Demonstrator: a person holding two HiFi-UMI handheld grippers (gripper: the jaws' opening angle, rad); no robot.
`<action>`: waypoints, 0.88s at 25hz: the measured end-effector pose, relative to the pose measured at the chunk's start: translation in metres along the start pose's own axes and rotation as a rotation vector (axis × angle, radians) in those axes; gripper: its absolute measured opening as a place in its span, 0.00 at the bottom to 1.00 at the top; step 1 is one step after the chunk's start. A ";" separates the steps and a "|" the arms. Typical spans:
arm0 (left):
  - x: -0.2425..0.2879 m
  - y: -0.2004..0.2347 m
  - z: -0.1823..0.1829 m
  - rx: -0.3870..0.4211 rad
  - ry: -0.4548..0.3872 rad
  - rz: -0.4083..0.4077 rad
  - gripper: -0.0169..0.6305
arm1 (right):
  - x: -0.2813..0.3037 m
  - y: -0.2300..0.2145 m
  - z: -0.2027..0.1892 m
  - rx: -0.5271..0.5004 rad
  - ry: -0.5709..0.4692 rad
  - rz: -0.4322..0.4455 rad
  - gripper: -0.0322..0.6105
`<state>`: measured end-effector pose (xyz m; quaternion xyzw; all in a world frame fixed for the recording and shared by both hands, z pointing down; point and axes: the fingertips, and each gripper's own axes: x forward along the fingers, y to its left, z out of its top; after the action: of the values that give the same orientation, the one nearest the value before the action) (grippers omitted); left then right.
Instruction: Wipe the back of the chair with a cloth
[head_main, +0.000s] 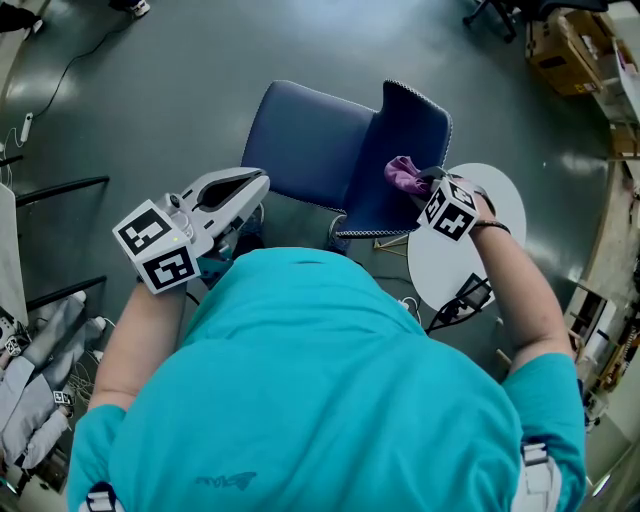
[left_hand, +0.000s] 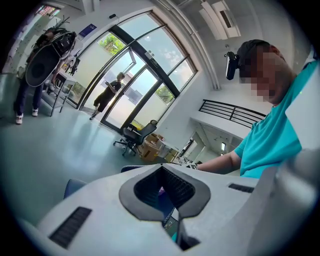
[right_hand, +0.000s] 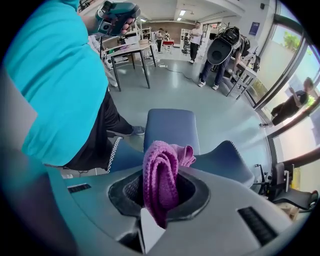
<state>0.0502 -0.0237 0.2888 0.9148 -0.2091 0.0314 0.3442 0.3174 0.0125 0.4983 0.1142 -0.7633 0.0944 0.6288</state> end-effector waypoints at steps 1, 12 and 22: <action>0.000 0.000 0.000 0.000 0.000 -0.001 0.02 | 0.000 0.004 0.000 0.001 -0.001 0.005 0.14; 0.003 -0.002 0.000 -0.001 0.002 -0.011 0.02 | 0.004 0.083 0.003 0.001 -0.027 0.113 0.14; 0.000 0.002 -0.005 -0.019 -0.015 -0.002 0.02 | -0.009 0.071 0.015 -0.064 -0.091 0.120 0.14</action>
<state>0.0500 -0.0220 0.2940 0.9119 -0.2110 0.0222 0.3513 0.2844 0.0765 0.4863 0.0523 -0.7992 0.1023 0.5900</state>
